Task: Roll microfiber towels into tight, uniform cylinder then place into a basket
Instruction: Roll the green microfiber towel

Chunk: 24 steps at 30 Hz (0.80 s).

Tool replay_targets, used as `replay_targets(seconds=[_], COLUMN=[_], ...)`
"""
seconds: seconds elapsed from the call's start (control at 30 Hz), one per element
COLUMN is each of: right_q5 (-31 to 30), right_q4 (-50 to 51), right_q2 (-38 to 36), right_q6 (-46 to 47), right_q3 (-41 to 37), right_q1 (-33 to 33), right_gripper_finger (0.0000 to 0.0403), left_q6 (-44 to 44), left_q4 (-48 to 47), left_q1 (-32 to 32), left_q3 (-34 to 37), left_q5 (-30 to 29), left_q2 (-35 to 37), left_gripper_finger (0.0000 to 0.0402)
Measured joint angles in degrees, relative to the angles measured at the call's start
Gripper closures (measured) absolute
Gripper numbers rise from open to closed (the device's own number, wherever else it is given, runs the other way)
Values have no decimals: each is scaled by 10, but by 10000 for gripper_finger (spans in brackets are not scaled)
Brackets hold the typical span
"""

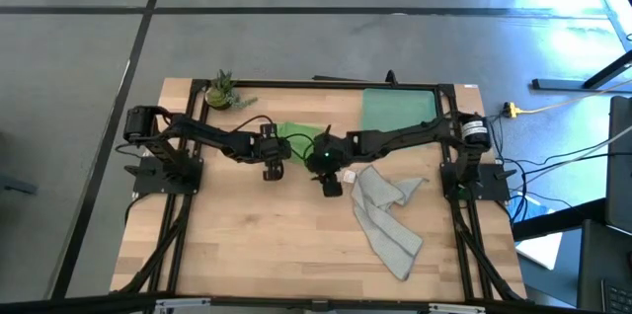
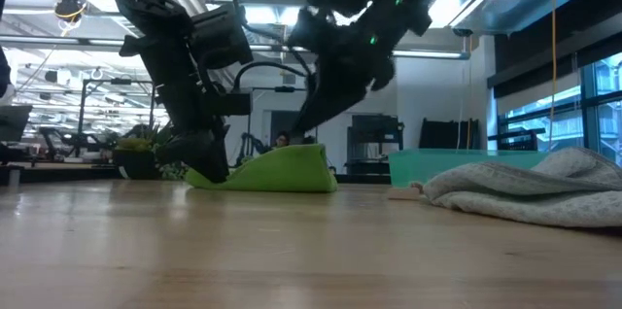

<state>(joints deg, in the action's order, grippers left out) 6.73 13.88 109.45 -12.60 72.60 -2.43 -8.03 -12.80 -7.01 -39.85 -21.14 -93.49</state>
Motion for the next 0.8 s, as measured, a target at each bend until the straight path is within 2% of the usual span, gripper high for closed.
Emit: replay_targets(seconds=[0.27, 0.6, 0.8], right_q5=[-83, -86, -54], right_q4=[-27, -3, 17], right_q2=[43, 53, 67], right_q6=[-11, 29, 33], right_q3=[0, 0, 1], right_q1=[-37, -71, -73], right_gripper_finger=[238, 238, 238], left_q6=[0, 5, 23], left_q4=[0, -1, -7], left_q1=[0, 0, 3], left_q3=[0, 0, 0], left_q5=[1, -3, -5], left_q2=[0, 0, -1], left_gripper_finger=[284, 284, 284])
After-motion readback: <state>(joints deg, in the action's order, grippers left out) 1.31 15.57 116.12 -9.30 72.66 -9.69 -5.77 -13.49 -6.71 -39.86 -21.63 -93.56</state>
